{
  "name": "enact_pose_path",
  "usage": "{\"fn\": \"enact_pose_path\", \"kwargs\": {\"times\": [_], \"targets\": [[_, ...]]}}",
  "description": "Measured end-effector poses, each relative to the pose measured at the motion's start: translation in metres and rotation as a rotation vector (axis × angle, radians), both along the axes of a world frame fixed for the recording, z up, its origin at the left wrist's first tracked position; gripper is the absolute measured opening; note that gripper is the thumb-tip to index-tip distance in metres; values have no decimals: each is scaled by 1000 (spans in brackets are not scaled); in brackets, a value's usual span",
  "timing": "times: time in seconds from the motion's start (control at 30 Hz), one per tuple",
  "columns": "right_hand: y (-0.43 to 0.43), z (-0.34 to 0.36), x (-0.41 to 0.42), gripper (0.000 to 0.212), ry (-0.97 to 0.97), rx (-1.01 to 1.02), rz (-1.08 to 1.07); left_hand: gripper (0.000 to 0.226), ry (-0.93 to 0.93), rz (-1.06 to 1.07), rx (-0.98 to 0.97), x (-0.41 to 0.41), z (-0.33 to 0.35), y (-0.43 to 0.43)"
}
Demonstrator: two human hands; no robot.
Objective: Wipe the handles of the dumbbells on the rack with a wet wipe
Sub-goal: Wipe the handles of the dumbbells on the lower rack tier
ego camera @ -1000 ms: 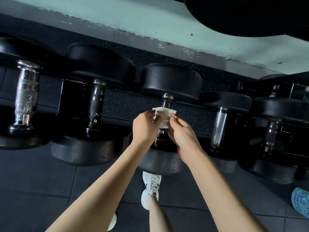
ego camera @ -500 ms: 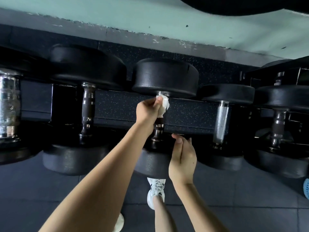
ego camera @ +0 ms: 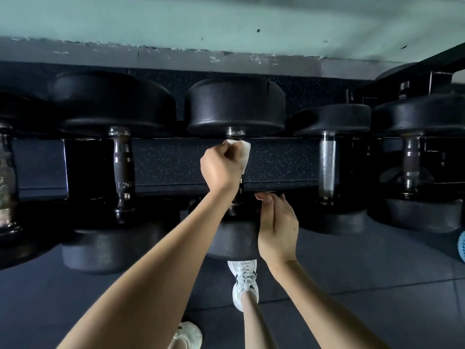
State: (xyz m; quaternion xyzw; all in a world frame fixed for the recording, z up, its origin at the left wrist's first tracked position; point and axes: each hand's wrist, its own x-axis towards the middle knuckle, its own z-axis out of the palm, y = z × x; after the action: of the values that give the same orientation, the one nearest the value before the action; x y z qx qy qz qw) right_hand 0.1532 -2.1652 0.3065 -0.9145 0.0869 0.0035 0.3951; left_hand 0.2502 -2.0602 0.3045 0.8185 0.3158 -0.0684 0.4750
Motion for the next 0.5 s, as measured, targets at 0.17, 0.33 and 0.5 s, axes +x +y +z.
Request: {"fn": "enact_pose_path", "kwargs": {"times": [0.17,0.33,0.5], "targets": [[1,0,-1,43,-22,32,-6,22,22,311,-704,9,-9,10],[-1,-1,-2,43,-30,19,-4,38,118,117,-1079,11,-28,37],[-2,-2,-1,42,-56,6,11,48,29,-100,-907,9,-27,35]]}}
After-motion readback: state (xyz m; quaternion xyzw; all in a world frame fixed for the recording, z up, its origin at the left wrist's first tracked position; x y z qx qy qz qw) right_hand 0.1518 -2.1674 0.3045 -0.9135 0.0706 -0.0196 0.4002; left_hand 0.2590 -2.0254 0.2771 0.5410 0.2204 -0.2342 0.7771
